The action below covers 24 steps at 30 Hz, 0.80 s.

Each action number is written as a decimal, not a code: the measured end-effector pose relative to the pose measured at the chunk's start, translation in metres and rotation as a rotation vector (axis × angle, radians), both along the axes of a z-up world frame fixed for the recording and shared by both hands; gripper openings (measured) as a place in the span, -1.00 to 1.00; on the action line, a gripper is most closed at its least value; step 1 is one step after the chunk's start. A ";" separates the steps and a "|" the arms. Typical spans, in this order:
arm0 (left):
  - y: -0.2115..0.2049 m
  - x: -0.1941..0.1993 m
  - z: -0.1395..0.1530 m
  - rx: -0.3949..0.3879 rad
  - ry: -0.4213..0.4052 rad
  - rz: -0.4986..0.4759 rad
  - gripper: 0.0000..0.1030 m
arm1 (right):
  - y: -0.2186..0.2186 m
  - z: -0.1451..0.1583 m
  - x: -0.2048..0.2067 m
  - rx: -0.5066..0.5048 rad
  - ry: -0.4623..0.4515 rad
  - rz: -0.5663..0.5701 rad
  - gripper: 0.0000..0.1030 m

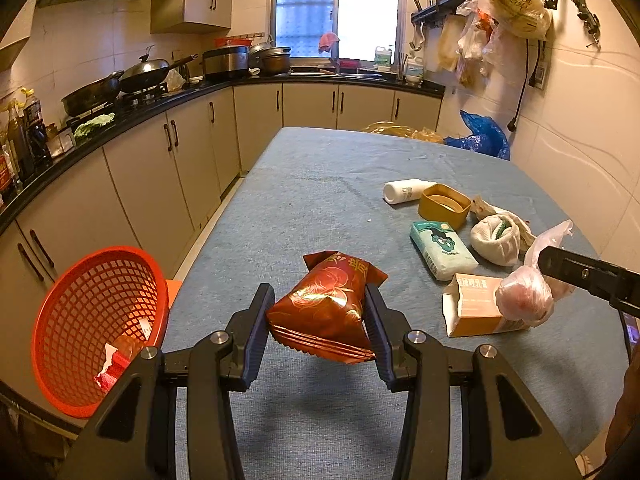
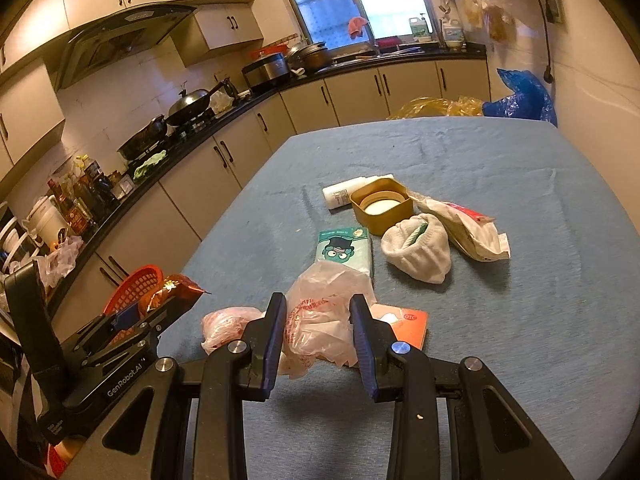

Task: Collect trash
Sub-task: 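Grasp the brown snack packet with the left tool while the right tool grasps the plastic bag, then carry the brown packet and plastic bag to the orange wastebasket and open both tools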

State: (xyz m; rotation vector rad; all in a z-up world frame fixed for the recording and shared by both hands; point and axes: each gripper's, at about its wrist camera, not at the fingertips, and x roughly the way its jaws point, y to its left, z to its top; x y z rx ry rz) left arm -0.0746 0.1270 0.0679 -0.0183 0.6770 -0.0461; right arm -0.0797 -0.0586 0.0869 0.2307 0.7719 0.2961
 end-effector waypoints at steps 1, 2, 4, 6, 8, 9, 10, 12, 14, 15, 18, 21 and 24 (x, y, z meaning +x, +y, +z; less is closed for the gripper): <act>0.000 0.000 0.000 0.000 0.000 0.001 -0.15 | 0.000 0.000 0.000 0.000 0.001 0.001 -0.32; 0.000 0.000 0.000 -0.001 -0.001 0.001 -0.15 | 0.001 0.000 0.000 -0.001 0.002 0.003 -0.32; 0.000 0.000 0.000 0.000 0.000 0.000 -0.15 | 0.002 -0.001 0.001 -0.004 0.003 0.006 -0.32; 0.001 0.000 0.000 -0.001 -0.002 0.002 -0.15 | 0.004 -0.001 0.001 -0.006 0.005 0.011 -0.32; 0.002 0.000 0.001 -0.004 -0.002 0.004 -0.15 | 0.006 -0.001 0.001 -0.009 0.005 0.015 -0.32; 0.003 0.000 0.001 -0.005 -0.003 0.006 -0.15 | 0.007 -0.002 0.001 -0.011 0.005 0.017 -0.32; 0.003 0.000 0.001 -0.005 -0.004 0.008 -0.15 | 0.008 -0.002 0.001 -0.013 0.006 0.020 -0.32; 0.005 -0.002 0.001 -0.008 -0.006 0.011 -0.15 | 0.010 -0.002 0.002 -0.014 0.007 0.025 -0.32; 0.007 -0.003 0.002 -0.009 -0.008 0.016 -0.15 | 0.014 -0.002 0.003 -0.016 0.010 0.033 -0.32; 0.008 -0.003 0.003 -0.010 -0.010 0.019 -0.15 | 0.014 -0.003 0.005 -0.016 0.010 0.036 -0.32; 0.016 -0.006 0.006 -0.014 -0.017 0.033 -0.15 | 0.020 -0.002 0.008 -0.018 0.010 0.051 -0.32; 0.025 -0.009 0.008 -0.019 -0.024 0.050 -0.15 | 0.030 -0.001 0.011 -0.025 0.007 0.070 -0.32; 0.038 -0.011 0.011 -0.026 -0.032 0.078 -0.15 | 0.042 0.000 0.016 -0.032 0.006 0.094 -0.32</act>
